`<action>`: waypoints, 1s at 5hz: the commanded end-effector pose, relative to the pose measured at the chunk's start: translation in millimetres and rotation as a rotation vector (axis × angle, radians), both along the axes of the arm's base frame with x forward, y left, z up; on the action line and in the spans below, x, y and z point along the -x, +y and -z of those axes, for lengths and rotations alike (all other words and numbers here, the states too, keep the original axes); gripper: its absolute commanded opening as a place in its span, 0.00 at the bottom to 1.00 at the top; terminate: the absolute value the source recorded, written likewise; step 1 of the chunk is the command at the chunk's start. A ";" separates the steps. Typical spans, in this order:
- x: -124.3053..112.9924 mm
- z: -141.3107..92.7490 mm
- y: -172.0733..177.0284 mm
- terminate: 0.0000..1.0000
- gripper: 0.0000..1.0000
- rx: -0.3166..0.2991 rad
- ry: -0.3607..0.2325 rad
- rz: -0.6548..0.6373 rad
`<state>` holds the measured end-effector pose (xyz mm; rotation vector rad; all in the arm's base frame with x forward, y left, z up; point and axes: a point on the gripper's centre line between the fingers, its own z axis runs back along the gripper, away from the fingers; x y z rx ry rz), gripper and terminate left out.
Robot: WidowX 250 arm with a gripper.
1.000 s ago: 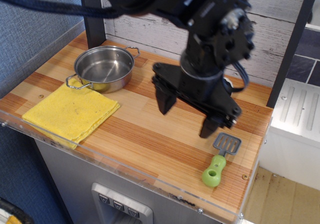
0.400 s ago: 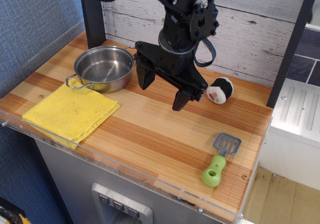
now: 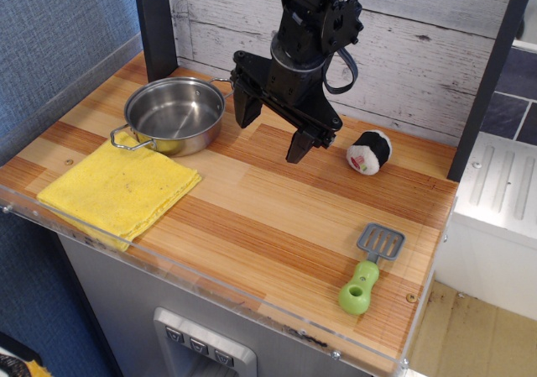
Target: Move pot to left of spatula.
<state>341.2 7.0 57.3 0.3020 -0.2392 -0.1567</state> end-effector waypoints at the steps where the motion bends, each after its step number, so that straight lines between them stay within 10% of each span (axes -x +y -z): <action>1: -13.0 -12.1 30.9 0.00 1.00 -0.079 -0.017 -0.011; 5: -4.8 7.8 85.0 0.00 1.00 -0.086 0.031 -0.114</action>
